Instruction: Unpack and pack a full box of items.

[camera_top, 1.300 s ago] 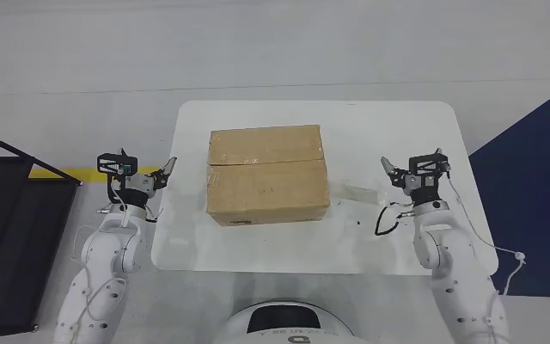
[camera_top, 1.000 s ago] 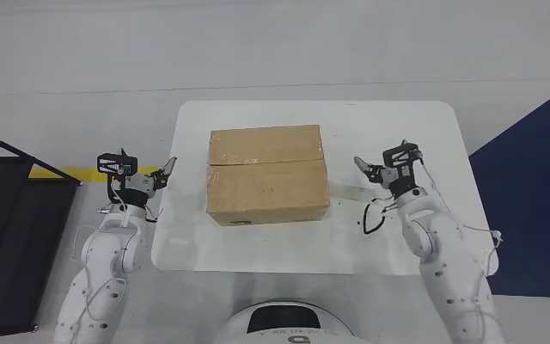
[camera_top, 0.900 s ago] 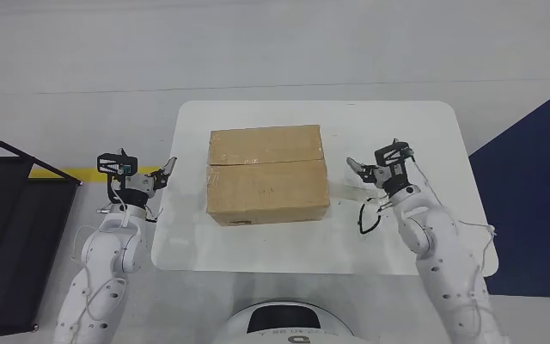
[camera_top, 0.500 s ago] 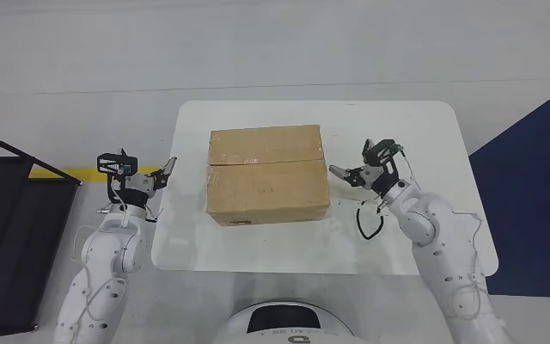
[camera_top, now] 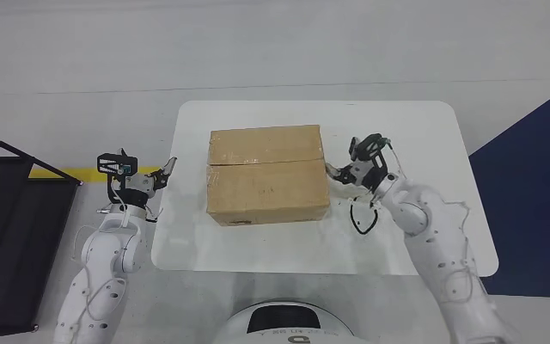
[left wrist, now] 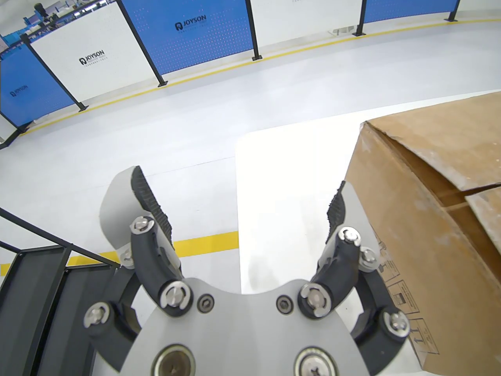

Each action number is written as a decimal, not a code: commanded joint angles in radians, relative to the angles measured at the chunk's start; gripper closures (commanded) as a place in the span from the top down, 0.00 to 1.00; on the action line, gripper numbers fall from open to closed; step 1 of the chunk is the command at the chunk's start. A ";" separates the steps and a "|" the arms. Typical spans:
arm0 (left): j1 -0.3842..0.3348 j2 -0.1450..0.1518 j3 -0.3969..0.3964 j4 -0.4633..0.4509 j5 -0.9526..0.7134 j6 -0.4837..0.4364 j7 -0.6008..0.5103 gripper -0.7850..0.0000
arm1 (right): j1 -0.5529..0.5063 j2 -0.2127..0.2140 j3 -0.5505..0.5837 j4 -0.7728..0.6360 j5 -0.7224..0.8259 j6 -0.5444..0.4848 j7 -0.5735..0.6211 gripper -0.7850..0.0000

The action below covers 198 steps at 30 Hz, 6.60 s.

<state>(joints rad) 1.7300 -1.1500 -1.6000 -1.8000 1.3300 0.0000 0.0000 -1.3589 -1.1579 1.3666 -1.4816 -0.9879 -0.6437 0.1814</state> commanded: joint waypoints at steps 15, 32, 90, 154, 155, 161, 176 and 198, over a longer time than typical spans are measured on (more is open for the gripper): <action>0.000 0.000 0.000 0.000 0.000 0.000 0.000 1.00 | -0.047 0.047 0.038 -0.044 0.297 -0.369 0.166 1.00; 0.000 0.000 0.000 0.000 0.000 0.000 0.000 1.00 | -0.110 0.088 0.051 -0.145 0.048 -0.267 0.215 1.00; 0.000 0.000 0.000 0.000 0.000 0.000 0.000 1.00 | 0.204 0.005 -0.182 -0.069 0.065 0.234 0.336 1.00; 0.000 0.000 0.000 0.000 0.000 0.000 0.000 1.00 | 0.144 0.069 -0.089 -0.151 0.420 0.174 0.672 1.00; 0.000 0.000 0.000 0.000 0.000 0.000 0.000 1.00 | 0.163 0.067 -0.106 -0.140 0.397 0.183 0.674 1.00; 0.000 0.000 0.000 0.000 0.000 0.000 0.000 1.00 | 0.244 0.053 -0.186 -0.087 0.273 0.310 0.646 1.00; 0.000 0.000 0.000 0.000 0.000 0.000 0.000 1.00 | 0.352 0.022 -0.308 -0.044 0.089 0.574 0.676 1.00; 0.000 0.000 0.000 0.000 0.000 0.000 0.000 1.00 | 0.504 -0.029 -0.321 0.183 0.245 0.556 0.479 1.00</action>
<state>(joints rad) 1.7300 -1.1500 -1.6000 -1.8000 1.3300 0.0000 0.0000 -0.8831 -1.1816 1.0531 -1.3586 -0.7676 -0.0685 0.6660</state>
